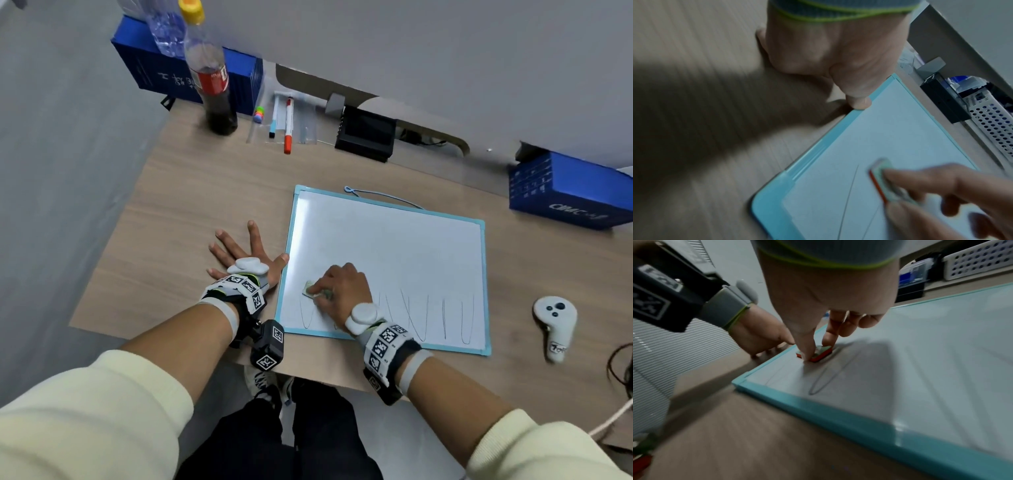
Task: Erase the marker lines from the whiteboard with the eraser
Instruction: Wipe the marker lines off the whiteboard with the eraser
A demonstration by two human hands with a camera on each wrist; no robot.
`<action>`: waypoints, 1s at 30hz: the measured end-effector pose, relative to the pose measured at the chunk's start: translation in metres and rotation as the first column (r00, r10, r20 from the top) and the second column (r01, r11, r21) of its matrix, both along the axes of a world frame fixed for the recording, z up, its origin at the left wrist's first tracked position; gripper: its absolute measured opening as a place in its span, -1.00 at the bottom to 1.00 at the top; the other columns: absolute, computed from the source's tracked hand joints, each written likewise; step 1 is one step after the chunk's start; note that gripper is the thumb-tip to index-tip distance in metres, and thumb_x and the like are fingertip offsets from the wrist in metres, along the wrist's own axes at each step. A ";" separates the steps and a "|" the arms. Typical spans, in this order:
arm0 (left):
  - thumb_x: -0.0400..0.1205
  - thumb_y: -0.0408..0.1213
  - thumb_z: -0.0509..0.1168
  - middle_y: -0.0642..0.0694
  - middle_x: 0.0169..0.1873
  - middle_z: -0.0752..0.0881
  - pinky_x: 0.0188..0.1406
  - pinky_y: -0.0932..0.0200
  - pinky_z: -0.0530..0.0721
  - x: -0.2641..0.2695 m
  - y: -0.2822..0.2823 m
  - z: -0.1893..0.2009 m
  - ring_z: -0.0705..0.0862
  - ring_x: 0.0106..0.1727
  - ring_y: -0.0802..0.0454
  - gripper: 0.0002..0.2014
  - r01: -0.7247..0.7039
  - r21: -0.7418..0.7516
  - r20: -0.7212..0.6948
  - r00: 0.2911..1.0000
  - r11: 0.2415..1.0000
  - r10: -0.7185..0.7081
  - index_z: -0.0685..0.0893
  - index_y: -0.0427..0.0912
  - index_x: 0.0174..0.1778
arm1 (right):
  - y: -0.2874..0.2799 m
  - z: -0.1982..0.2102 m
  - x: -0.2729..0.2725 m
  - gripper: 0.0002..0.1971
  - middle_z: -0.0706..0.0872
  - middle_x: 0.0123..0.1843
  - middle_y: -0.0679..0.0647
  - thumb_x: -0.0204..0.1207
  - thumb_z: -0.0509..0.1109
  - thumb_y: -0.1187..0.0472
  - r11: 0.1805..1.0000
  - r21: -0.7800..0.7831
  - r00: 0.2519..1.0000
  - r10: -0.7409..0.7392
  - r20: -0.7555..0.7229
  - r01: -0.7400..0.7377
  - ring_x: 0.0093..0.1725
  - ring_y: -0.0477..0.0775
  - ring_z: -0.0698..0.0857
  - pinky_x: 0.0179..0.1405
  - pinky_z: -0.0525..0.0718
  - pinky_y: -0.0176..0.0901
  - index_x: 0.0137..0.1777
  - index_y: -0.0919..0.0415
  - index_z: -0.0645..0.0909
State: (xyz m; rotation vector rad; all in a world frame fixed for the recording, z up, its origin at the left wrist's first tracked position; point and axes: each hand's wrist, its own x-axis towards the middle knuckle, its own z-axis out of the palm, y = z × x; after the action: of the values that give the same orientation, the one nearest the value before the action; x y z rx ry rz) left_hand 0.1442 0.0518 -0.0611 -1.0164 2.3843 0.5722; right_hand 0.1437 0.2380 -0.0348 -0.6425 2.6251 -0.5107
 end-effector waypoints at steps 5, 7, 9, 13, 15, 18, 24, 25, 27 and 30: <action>0.49 0.44 0.18 -0.27 0.65 -0.45 0.51 -0.59 -0.05 0.000 -0.001 -0.004 -0.37 0.66 -0.38 -0.01 0.005 -0.006 -0.016 1.000 1.000 -0.005 -0.34 0.33 0.65 | 0.052 0.000 -0.043 -0.83 0.72 0.00 0.02 0.42 0.42 0.05 0.957 0.112 0.963 -0.266 -0.028 0.268 0.02 0.21 0.54 -0.08 0.54 0.03 -0.02 -0.14 0.77; 0.48 0.45 0.18 -0.28 0.65 -0.44 0.50 -0.60 -0.04 0.001 -0.002 -0.007 -0.36 0.66 -0.38 0.00 0.006 -0.015 -0.029 1.000 1.000 -0.006 -0.33 0.33 0.66 | 0.055 0.001 -0.041 -0.83 0.72 -0.02 0.04 0.42 0.43 0.05 0.956 0.099 0.961 -0.276 -0.028 0.277 0.03 0.23 0.54 -0.07 0.55 0.04 -0.02 -0.12 0.77; 0.46 0.47 0.19 -0.28 0.66 -0.42 0.50 -0.60 -0.04 0.002 0.000 -0.007 -0.35 0.67 -0.38 0.01 0.004 -0.028 -0.033 0.999 1.000 -0.005 -0.31 0.34 0.66 | 0.045 0.001 -0.023 -0.84 0.72 -0.07 0.04 0.41 0.44 0.05 0.966 0.040 0.967 -0.255 0.001 0.255 0.00 0.22 0.54 -0.09 0.56 0.04 -0.03 -0.09 0.78; 0.46 0.48 0.17 -0.28 0.66 -0.41 0.49 -0.60 -0.03 0.003 0.000 -0.005 -0.33 0.67 -0.39 0.00 0.016 -0.028 -0.034 0.999 0.999 -0.017 -0.31 0.33 0.66 | 0.024 -0.002 0.012 -0.83 0.71 -0.11 0.00 0.36 0.48 0.11 0.992 -0.054 0.992 -0.108 0.070 0.112 -0.03 0.17 0.55 -0.13 0.56 0.03 -0.06 -0.10 0.79; 0.47 0.48 0.17 -0.29 0.66 -0.40 0.49 -0.59 -0.03 0.004 -0.001 -0.003 -0.32 0.67 -0.38 0.00 0.017 -0.023 -0.038 0.999 1.000 -0.018 -0.30 0.32 0.67 | 0.030 0.000 0.008 -0.87 0.71 -0.11 -0.03 0.38 0.48 0.05 0.996 -0.017 0.996 -0.089 0.033 0.089 -0.04 0.16 0.57 -0.16 0.53 0.00 -0.08 -0.12 0.78; 0.48 0.45 0.19 -0.28 0.68 -0.37 0.50 -0.57 -0.04 0.005 0.001 0.002 -0.30 0.68 -0.36 -0.02 0.012 -0.028 -0.059 0.998 1.000 -0.014 -0.25 0.30 0.69 | 0.053 0.005 -0.007 -0.87 0.71 -0.08 -0.02 0.42 0.43 0.04 0.968 0.050 0.969 -0.245 -0.017 0.246 -0.02 0.16 0.56 -0.13 0.49 -0.03 -0.06 -0.13 0.77; 0.49 0.38 0.26 -0.20 0.69 -0.34 0.52 -0.53 -0.05 0.021 0.003 0.008 -0.29 0.70 -0.29 -0.01 0.042 -0.063 -0.045 0.998 0.997 -0.044 -0.21 0.30 0.70 | 0.036 0.004 0.014 -0.82 0.71 -0.12 0.02 0.35 0.44 0.12 0.984 0.004 0.983 -0.177 0.044 0.177 -0.02 0.18 0.56 -0.17 0.46 -0.06 -0.05 -0.07 0.77; 0.48 0.39 0.27 -0.19 0.69 -0.36 0.52 -0.53 -0.05 0.025 0.004 0.008 -0.30 0.70 -0.30 0.00 0.052 -0.058 -0.030 0.998 0.997 -0.053 -0.22 0.31 0.69 | 0.030 0.003 0.020 -0.81 0.72 -0.12 0.02 0.33 0.46 0.12 0.992 -0.011 0.991 -0.123 0.057 0.124 -0.03 0.18 0.56 -0.19 0.43 -0.09 -0.06 -0.06 0.77; 0.48 0.39 0.28 -0.19 0.68 -0.38 0.52 -0.55 -0.04 0.031 0.004 0.009 -0.32 0.69 -0.31 0.02 0.059 -0.046 -0.007 0.998 0.997 -0.060 -0.23 0.31 0.69 | 0.028 0.001 0.024 -0.80 0.72 -0.11 -0.01 0.30 0.48 0.11 0.997 -0.012 0.995 -0.080 0.053 0.081 -0.04 0.16 0.57 -0.20 0.37 -0.12 -0.06 -0.09 0.77; 0.48 0.38 0.28 -0.19 0.68 -0.41 0.51 -0.56 -0.04 0.032 0.004 0.011 -0.34 0.68 -0.32 0.02 0.068 -0.034 0.004 0.998 0.997 -0.068 -0.25 0.31 0.69 | 0.038 0.002 0.014 -0.82 0.70 -0.11 -0.03 0.34 0.47 0.09 0.983 0.009 0.982 -0.184 0.031 0.184 -0.05 0.13 0.56 -0.19 0.47 -0.07 -0.06 -0.13 0.76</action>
State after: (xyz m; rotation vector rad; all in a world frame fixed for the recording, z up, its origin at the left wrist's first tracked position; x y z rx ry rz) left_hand 0.1763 0.0555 -0.0505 -0.9458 2.4231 0.5066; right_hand 0.1573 0.2764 -0.0328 -0.3876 2.6690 -0.5617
